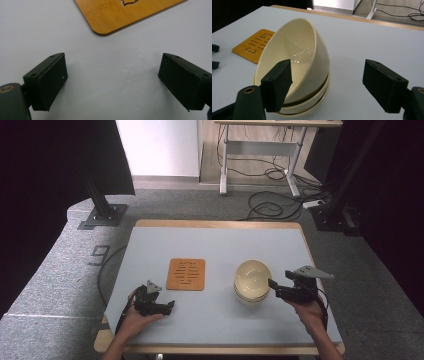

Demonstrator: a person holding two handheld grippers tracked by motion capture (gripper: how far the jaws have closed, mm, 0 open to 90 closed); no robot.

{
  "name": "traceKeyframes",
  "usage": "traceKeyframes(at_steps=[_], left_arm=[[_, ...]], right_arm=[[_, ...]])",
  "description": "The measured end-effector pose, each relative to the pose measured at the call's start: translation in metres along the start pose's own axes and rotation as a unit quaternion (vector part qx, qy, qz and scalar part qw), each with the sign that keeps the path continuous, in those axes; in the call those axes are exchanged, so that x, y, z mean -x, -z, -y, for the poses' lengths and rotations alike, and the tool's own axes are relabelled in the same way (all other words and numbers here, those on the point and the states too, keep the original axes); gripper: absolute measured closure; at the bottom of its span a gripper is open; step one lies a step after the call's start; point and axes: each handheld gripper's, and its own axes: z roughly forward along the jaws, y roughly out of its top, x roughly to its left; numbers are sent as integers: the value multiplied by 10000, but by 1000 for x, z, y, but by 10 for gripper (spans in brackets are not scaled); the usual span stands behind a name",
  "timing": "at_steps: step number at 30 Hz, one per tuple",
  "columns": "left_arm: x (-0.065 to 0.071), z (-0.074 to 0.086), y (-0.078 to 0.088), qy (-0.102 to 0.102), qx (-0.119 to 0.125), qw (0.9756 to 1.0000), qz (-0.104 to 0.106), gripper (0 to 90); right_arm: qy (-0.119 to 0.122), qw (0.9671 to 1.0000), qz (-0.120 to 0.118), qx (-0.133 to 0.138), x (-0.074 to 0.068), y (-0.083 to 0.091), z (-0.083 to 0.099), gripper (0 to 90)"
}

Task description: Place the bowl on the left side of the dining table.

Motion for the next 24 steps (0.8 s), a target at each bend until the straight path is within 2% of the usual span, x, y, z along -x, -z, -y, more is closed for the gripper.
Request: traceKeyframes(at_steps=[24], left_arm=[[0,0,0,1,2,10000,-1,85]], right_arm=[[78,9998,-112,-126,-10,-15,-3,238]])
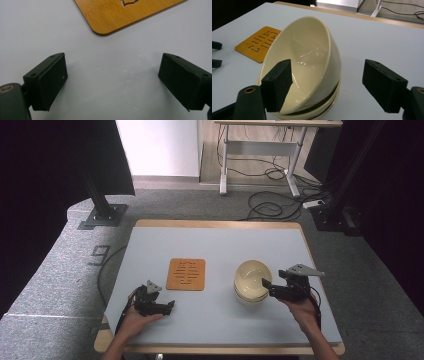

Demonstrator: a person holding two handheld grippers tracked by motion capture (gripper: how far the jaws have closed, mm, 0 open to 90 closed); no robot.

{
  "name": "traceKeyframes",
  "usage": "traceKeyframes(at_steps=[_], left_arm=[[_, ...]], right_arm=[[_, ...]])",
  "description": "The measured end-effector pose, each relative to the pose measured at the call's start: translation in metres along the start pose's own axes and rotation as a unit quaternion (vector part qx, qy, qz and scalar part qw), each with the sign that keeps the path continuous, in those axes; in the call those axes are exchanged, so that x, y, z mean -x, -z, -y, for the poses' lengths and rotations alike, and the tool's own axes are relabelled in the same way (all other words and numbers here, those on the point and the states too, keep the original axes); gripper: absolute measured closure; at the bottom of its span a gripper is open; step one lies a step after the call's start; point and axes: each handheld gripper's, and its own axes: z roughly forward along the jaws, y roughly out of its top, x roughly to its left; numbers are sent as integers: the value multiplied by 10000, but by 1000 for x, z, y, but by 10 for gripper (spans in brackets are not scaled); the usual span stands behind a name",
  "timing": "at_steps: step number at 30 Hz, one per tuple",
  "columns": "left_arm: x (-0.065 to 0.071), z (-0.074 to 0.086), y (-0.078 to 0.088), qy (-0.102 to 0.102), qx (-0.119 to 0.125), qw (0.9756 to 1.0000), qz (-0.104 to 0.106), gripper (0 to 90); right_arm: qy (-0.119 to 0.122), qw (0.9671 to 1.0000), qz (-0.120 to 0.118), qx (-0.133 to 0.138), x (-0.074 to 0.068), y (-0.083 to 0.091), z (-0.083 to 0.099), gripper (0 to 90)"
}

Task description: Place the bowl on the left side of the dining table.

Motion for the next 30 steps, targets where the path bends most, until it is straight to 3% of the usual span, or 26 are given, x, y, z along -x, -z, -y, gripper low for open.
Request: traceKeyframes(at_steps=[30], left_arm=[[0,0,0,-1,3,10000,-1,85]], right_arm=[[26,9997,108,-225,-8,-19,0,252]])
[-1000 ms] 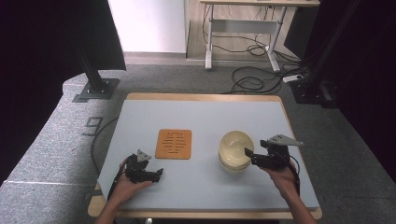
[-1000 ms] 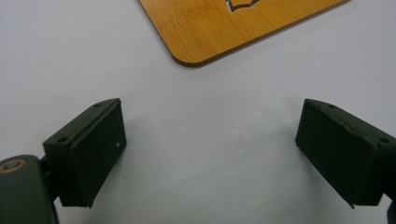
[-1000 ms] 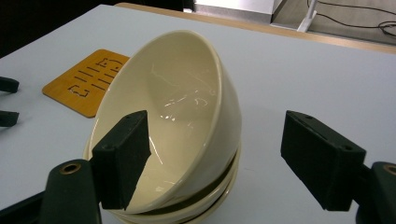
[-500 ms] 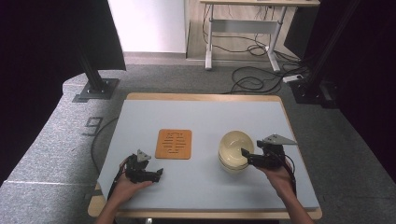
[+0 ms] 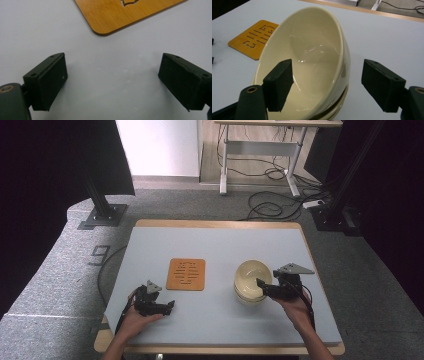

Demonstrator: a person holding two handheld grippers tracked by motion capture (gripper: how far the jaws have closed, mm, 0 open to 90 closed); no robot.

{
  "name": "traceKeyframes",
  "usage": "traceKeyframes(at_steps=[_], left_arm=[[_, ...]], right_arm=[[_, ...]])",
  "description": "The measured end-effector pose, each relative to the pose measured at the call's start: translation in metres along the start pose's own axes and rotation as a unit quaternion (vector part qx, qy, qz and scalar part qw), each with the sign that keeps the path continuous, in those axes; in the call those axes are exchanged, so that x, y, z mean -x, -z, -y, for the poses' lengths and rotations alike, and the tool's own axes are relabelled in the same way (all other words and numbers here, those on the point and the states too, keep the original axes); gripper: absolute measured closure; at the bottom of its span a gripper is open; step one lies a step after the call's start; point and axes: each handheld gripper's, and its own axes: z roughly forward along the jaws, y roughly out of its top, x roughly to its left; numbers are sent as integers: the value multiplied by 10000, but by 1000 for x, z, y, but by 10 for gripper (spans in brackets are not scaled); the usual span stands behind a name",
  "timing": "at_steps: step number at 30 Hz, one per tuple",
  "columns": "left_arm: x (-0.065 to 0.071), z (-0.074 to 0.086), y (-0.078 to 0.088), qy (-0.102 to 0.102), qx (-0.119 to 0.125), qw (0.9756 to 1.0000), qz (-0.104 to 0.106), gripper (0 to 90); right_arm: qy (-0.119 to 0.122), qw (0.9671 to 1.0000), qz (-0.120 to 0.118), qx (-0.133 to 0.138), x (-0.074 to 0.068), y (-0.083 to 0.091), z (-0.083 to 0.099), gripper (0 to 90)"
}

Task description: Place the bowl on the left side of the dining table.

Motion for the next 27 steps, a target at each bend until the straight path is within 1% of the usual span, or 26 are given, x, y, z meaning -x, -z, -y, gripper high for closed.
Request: traceKeyframes(at_steps=[8,20,27], left_arm=[[0,0,0,2,-2,10000,1,85],[0,0,0,1,-1,10000,1,85],[0,0,0,-2,0,10000,-1,85]], right_arm=[[-23,10000,46,-61,0,-3,0,258],[25,9998,90,-152,-1,-8,1,263],[-7,9996,151,-233,-1,-10,1,278]])
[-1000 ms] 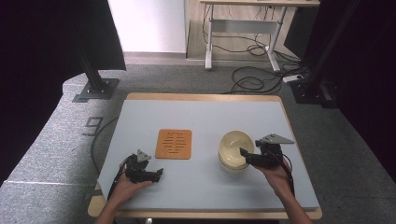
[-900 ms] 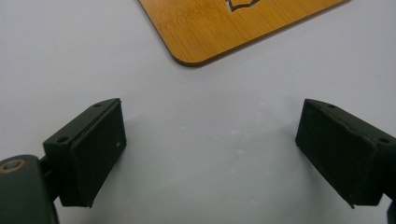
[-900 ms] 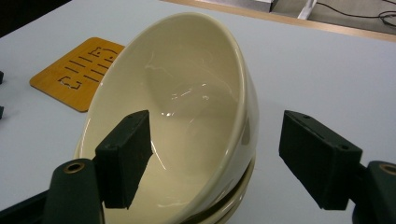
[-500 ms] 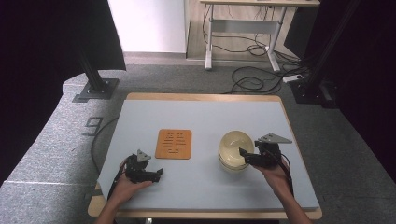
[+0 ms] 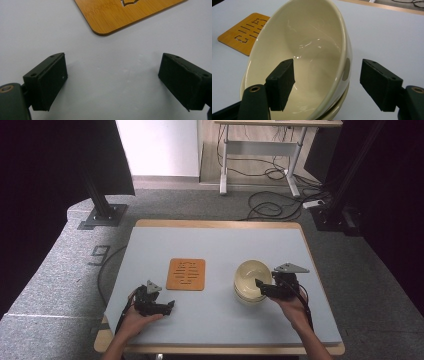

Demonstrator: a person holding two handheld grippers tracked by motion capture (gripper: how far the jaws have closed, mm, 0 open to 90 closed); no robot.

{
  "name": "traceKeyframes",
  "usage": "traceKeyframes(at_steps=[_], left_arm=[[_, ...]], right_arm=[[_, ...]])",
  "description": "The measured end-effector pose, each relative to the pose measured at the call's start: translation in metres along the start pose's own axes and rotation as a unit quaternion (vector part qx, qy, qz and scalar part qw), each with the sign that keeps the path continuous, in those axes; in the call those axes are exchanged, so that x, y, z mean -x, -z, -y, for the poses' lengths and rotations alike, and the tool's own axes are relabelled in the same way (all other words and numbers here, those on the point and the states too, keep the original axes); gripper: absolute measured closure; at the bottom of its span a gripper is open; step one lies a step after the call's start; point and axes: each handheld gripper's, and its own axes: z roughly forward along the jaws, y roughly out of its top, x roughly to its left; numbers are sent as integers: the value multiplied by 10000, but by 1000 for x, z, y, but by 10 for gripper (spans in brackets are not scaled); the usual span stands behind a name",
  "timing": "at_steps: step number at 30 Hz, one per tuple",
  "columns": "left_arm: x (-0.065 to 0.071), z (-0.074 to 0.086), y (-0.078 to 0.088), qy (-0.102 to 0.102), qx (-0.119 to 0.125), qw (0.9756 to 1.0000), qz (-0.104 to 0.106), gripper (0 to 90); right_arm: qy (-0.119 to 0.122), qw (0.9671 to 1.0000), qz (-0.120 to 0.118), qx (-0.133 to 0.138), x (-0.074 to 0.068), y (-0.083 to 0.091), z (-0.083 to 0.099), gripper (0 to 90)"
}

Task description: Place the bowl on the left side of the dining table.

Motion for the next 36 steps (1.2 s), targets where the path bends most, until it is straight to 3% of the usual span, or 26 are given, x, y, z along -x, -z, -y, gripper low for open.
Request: traceKeyframes(at_steps=[27,36], left_arm=[[0,0,0,1,1,10000,2,85],[0,0,0,3,-1,10000,4,85]], right_arm=[[-122,9996,190,-183,7,-6,4,334],[-51,9993,258,-266,3,-8,1,375]])
